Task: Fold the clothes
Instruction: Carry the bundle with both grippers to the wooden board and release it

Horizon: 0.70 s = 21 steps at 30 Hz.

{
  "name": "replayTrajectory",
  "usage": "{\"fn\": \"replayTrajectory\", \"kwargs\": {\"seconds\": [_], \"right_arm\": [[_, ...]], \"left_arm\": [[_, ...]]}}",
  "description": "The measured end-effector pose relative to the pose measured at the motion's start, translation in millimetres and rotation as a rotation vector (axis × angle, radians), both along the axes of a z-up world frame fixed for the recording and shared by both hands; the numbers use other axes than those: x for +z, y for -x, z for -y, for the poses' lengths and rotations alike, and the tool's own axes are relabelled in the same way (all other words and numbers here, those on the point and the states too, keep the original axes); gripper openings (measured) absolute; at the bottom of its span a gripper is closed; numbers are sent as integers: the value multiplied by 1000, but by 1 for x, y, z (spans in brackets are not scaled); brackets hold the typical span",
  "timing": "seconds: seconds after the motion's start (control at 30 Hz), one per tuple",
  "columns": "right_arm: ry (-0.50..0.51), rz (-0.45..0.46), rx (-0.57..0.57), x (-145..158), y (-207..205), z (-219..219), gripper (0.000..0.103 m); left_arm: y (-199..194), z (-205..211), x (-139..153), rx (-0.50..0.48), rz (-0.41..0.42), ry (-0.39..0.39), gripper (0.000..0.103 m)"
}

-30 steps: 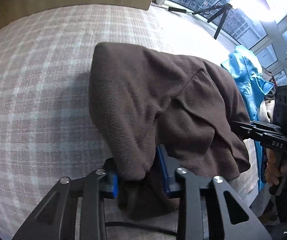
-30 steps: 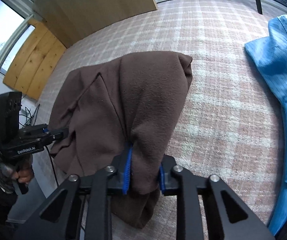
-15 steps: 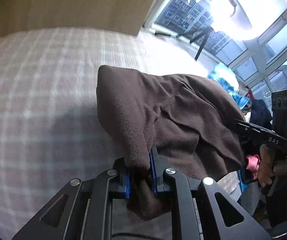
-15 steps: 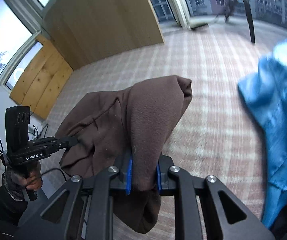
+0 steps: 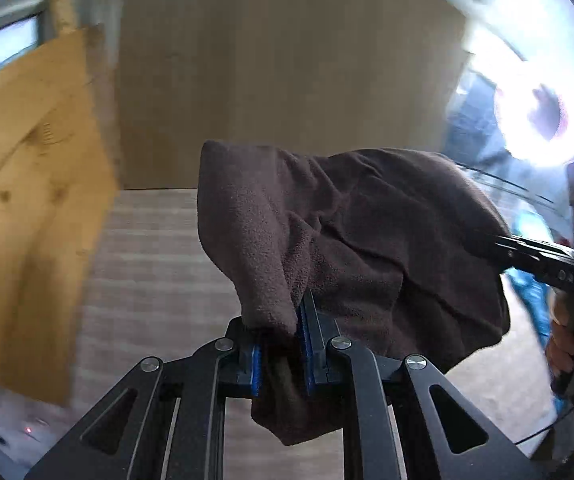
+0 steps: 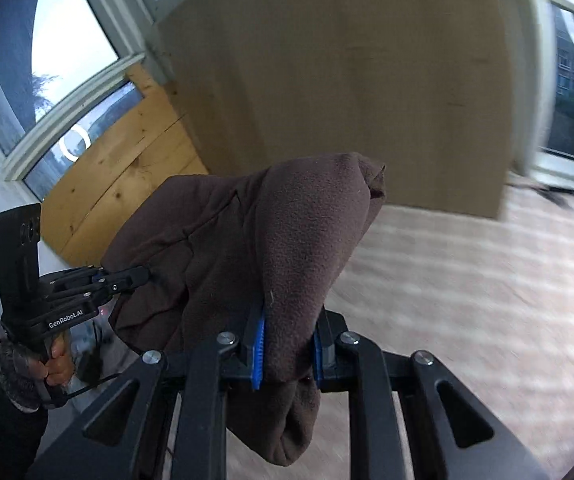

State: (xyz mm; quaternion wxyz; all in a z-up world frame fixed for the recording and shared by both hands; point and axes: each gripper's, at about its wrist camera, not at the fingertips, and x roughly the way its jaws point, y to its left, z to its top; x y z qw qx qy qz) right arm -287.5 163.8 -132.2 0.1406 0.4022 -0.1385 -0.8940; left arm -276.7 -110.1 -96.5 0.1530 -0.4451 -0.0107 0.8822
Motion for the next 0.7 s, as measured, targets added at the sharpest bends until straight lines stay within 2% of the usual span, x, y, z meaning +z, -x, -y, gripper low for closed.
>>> {"fn": "replayTrajectory", "kwargs": {"seconds": [0.1,0.23,0.4,0.53,0.63,0.67,0.7], "right_arm": [[3,21,23,-14,38,33,17],[-1,60,22,-39,73,53,17],[-26,102,6,-65,84,52,17],[-76,135,2,-86,87,50,18],[-113,160,0,-102,89,49,26],[-136,169,-4,-101,89,48,34],[-157,168,-17,-92,85,45,35]], "left_arm": [[36,25,-18,32,18,34,14],[74,46,-45,37,53,17,14],[98,43,-84,-8,97,57,14],[103,42,-111,3,139,108,16],[104,42,-112,17,151,135,23],[103,42,-108,30,149,153,26],[100,43,-103,53,142,170,29]]}}
